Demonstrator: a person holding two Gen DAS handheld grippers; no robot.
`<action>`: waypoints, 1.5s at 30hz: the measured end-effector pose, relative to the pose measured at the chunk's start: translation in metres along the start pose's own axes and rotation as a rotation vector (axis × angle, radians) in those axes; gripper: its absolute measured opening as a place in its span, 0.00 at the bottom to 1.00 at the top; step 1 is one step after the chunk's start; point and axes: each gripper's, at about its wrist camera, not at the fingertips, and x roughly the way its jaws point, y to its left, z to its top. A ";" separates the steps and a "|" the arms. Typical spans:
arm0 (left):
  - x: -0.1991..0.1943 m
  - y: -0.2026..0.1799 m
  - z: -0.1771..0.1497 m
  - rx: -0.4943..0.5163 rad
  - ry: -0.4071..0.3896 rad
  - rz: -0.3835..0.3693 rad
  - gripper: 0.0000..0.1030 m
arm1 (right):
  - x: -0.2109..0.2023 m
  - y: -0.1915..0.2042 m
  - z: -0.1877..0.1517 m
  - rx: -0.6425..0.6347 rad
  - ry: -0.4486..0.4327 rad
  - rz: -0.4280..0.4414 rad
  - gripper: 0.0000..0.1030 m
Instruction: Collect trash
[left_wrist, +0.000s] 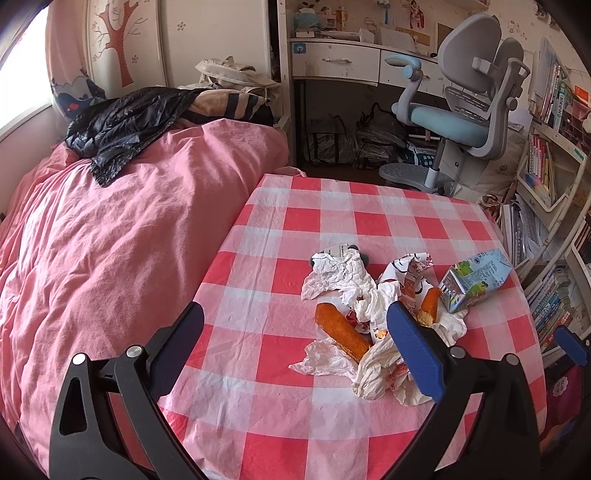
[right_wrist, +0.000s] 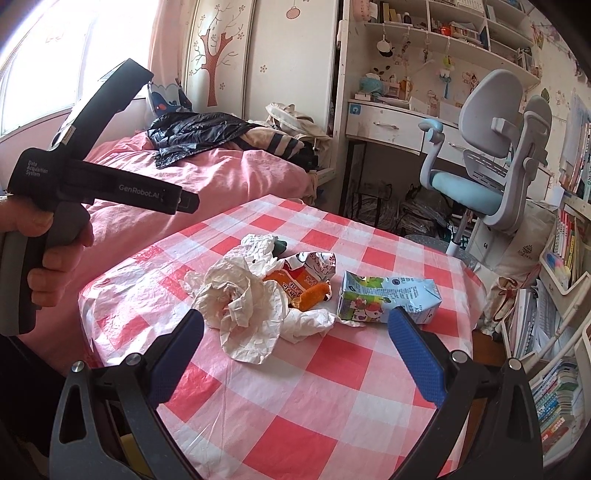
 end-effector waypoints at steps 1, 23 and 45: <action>0.000 -0.001 0.000 0.000 0.001 -0.001 0.93 | 0.000 0.000 0.000 0.001 0.000 0.001 0.93; 0.008 0.015 -0.001 -0.080 0.024 0.012 0.93 | 0.001 -0.004 -0.001 0.026 0.011 -0.008 0.93; 0.001 0.012 0.001 -0.069 0.024 -0.012 0.93 | 0.014 0.009 -0.009 0.000 0.077 0.036 0.93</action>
